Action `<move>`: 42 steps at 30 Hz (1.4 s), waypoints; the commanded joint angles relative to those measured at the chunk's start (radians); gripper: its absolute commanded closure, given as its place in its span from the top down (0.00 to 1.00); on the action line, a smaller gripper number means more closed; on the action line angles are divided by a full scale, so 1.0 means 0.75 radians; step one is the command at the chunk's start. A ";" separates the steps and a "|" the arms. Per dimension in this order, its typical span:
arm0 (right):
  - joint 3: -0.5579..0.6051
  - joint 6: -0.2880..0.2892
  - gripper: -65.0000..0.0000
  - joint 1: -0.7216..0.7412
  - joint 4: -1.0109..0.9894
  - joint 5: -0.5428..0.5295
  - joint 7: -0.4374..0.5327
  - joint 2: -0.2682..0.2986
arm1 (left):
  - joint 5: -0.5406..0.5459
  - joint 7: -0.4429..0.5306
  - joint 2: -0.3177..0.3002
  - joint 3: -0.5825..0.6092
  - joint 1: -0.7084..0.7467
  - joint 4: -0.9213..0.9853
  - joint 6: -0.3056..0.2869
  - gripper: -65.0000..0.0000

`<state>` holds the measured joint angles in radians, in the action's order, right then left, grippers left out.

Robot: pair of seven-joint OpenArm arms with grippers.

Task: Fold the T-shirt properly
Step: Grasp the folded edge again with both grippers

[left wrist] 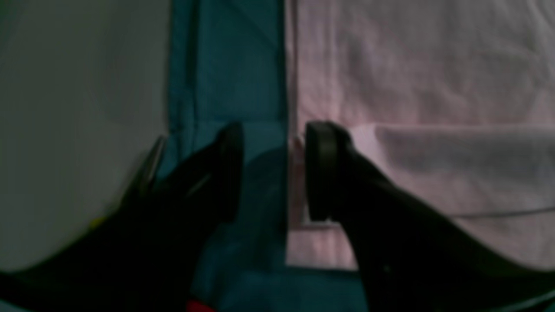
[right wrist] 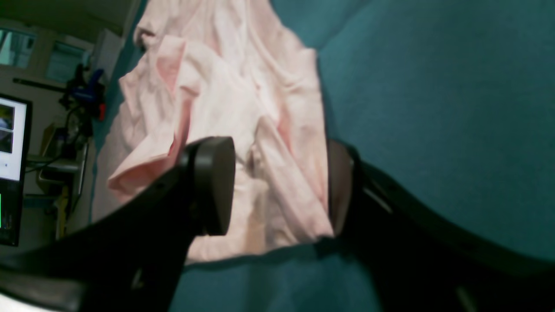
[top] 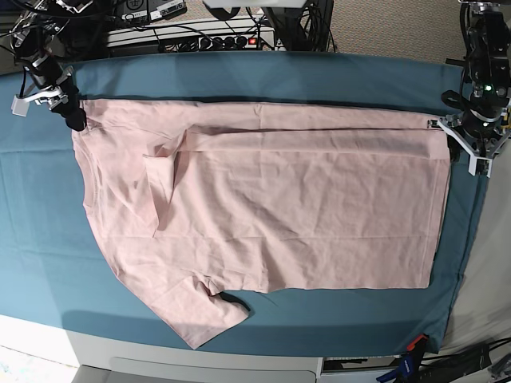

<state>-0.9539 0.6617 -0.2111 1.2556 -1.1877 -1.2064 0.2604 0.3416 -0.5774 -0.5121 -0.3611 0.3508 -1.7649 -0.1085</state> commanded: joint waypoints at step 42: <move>-0.001 0.001 0.00 -0.006 0.008 0.003 -0.037 0.034 | 1.342 -0.839 -0.340 -0.119 -0.418 0.963 -0.482 0.38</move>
<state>-0.9516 0.6662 -0.2138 1.2549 -1.1782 -1.2346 0.2680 1.3334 -1.2011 -0.7372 -0.4419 0.0441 -1.0328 -0.4652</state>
